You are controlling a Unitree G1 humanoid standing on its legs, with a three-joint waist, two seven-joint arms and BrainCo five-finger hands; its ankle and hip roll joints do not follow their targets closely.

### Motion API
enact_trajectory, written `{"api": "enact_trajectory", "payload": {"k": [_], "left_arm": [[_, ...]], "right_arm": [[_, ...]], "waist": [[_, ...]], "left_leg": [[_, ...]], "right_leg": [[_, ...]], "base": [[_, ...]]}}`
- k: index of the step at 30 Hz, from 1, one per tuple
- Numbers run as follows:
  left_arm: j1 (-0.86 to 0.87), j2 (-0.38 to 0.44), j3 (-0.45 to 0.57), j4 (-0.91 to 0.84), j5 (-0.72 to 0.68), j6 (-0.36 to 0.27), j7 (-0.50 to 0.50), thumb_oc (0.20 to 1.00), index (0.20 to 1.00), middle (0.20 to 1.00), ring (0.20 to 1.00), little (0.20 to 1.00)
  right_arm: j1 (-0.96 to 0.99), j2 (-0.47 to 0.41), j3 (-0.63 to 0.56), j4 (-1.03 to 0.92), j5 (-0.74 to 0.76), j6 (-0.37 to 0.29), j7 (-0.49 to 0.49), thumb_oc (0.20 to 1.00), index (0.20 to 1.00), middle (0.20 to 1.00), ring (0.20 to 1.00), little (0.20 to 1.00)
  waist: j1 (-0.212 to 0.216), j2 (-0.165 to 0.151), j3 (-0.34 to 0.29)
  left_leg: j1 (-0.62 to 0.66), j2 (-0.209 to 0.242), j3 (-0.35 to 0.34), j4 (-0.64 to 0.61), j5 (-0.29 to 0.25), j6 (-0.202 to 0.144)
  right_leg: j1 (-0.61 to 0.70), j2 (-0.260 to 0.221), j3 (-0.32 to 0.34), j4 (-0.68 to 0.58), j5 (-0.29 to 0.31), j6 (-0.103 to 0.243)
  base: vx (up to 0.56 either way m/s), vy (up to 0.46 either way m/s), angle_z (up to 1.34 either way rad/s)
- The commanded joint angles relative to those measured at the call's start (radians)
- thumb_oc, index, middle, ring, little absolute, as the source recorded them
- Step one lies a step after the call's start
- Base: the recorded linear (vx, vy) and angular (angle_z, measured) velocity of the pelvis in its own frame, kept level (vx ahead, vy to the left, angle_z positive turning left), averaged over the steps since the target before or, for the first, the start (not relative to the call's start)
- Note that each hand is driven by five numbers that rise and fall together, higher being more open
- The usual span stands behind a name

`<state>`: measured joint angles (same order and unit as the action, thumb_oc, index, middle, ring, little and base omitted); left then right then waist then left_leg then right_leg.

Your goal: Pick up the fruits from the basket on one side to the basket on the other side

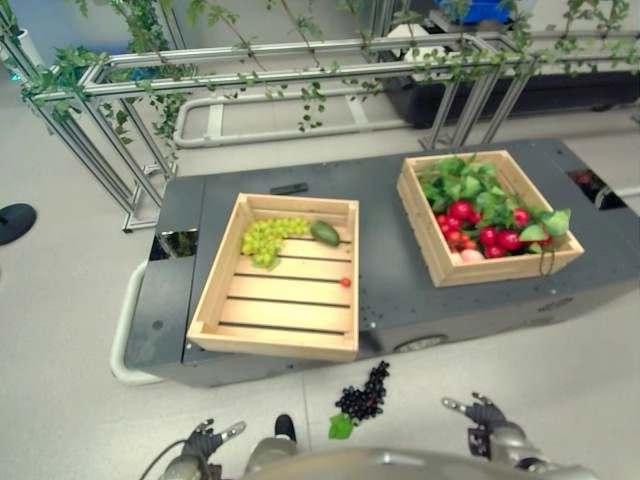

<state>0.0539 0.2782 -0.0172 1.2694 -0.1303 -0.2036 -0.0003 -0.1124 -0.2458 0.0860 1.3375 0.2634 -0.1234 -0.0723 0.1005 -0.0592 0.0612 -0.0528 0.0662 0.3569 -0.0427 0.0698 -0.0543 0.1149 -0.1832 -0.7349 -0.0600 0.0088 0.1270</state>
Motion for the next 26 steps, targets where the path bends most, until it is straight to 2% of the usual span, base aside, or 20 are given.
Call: {"api": "enact_trajectory", "payload": {"k": [1,26], "left_arm": [[-0.04,0.005,-0.011,0.031,0.033,-0.022,-0.004,1.0,1.0,1.0,1.0,1.0],[-0.031,-0.003,-0.008,0.043,0.043,-0.026,-0.01,1.0,1.0,1.0,1.0,1.0]], "right_arm": [[-0.037,-0.015,-0.019,0.015,-0.019,-0.012,-0.004,1.0,1.0,1.0,1.0,1.0],[-0.033,-0.02,-0.023,0.013,-0.043,-0.007,-0.005,1.0,1.0,1.0,1.0,1.0]], "waist": [[0.022,0.017,0.005],[0.021,0.022,-0.01]], "left_leg": [[0.017,-0.002,0.015,0.05,-0.068,-0.042],[0.03,-0.019,-0.003,0.031,-0.064,-0.037]], "right_leg": [[-0.064,-0.028,-0.001,0.032,0.032,0.003],[-0.056,-0.051,-0.031,0.028,0.058,0.016]], "base": [[0.01,0.037,-0.01],[0.0,0.002,0.01]]}}
